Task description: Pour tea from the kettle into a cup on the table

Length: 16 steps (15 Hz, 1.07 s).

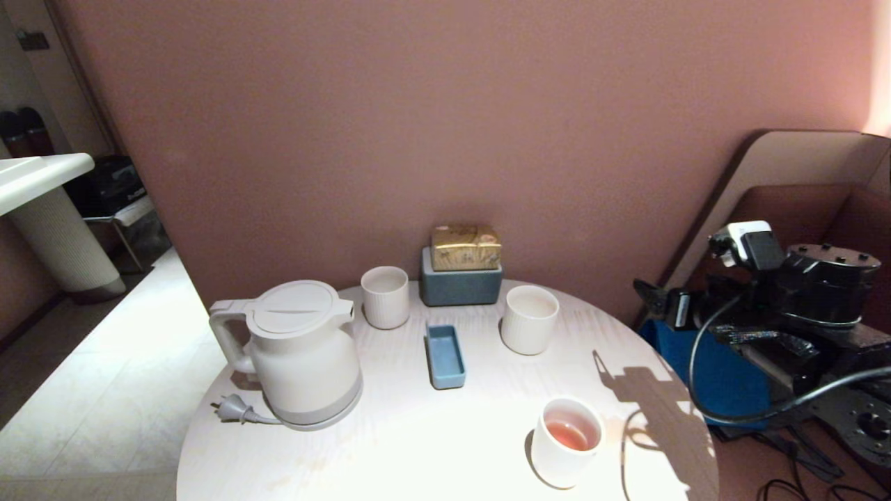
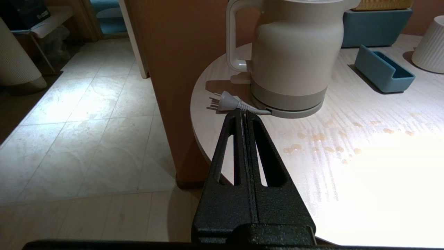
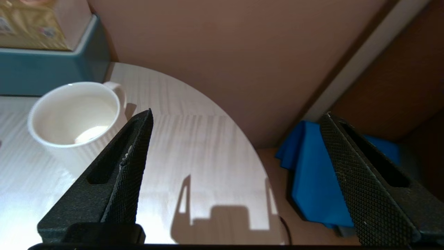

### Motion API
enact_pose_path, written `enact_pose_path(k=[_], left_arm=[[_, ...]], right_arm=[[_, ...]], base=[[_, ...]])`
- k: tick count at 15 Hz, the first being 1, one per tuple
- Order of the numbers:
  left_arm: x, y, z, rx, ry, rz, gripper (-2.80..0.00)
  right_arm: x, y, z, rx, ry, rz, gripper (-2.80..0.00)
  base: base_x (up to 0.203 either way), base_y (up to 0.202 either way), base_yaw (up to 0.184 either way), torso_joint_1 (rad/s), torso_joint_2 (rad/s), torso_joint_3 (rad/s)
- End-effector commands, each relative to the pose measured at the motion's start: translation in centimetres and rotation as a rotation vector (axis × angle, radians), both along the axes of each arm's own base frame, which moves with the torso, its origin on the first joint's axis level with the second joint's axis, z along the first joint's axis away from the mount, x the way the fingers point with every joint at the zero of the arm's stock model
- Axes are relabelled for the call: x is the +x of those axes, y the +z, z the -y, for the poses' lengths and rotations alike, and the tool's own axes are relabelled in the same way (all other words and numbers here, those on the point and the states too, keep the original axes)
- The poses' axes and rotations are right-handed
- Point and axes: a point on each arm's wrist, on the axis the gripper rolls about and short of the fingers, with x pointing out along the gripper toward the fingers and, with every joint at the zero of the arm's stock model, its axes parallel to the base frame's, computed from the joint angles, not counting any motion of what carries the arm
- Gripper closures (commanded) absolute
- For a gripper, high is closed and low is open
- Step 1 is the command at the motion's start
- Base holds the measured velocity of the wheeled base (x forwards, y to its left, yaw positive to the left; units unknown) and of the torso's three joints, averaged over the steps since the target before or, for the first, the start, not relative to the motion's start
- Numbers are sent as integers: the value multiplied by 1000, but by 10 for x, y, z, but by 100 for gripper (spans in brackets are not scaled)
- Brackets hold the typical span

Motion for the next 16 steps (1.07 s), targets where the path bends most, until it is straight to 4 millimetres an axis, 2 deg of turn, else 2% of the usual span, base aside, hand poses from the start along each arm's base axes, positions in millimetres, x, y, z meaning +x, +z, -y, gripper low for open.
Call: enact_pose_path(k=[1,5,7,16], left_arm=[[0,0,0,0,0,-2,0],[0,0,0,0,0,0,0],[0,0,0,0,0,-2,0],[0,0,0,0,0,0,0]], right_arm=[[-31,35,4,5,-2,69,-280],[-71,54,10,3,-38,82,-280],[-95,51,14,0,-49,82,-280],[-177,41,22,10,-29,92,-280]], base=[[0,0,0,0,0,0],[0,0,0,0,0,0],[0,0,0,0,0,0],[0,0,0,0,0,0]])
